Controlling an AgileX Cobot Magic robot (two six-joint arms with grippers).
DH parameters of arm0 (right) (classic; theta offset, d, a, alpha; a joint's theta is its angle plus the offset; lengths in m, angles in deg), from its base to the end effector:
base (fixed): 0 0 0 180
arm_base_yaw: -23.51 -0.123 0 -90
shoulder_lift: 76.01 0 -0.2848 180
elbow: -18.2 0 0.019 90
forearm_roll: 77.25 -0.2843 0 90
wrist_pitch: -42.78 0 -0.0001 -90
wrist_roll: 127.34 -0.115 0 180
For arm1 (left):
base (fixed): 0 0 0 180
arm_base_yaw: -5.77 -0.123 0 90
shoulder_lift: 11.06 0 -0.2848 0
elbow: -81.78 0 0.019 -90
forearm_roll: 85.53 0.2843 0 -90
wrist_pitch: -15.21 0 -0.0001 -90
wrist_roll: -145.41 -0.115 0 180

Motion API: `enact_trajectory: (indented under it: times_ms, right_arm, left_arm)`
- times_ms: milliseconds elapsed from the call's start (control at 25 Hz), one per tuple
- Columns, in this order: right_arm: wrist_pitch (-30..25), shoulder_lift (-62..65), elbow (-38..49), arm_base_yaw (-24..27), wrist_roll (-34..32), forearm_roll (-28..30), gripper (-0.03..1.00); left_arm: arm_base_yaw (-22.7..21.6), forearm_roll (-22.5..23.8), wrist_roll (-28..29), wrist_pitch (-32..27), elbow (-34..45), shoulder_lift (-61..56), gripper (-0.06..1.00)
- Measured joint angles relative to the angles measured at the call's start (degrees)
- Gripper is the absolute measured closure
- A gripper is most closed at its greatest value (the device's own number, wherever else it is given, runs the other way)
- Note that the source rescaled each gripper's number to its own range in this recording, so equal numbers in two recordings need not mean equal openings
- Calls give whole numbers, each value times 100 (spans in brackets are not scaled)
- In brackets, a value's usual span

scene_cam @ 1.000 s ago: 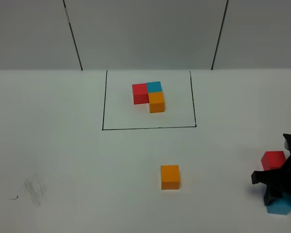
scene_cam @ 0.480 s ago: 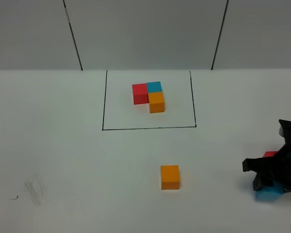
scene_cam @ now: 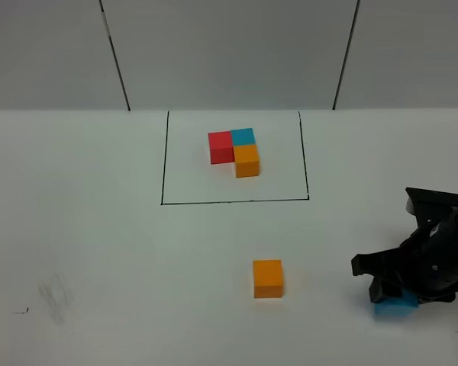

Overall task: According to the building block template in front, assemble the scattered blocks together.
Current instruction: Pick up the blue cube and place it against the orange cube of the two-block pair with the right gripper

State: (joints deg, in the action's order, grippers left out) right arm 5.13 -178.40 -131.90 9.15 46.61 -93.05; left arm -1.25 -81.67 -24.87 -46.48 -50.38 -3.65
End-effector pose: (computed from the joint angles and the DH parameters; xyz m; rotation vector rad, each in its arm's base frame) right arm 0.2917 0.0944 0.1126 0.0882 2.9849 0.3224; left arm 0.0415 0.0120 0.2854 -0.3014 2.0171 0.0510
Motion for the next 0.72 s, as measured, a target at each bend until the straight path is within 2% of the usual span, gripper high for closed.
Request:
enact_trajectory:
  times_ms: [480, 720]
  right_arm:
    - [-1221, 0, -1336, -386, -800, 958, 96]
    - [-1357, 0, -1735, -779, -897, 1126, 96]
  left_arm:
    - [0, 0, 0, 0, 0, 0, 10]
    - [0, 0, 0, 0, 0, 0, 10]
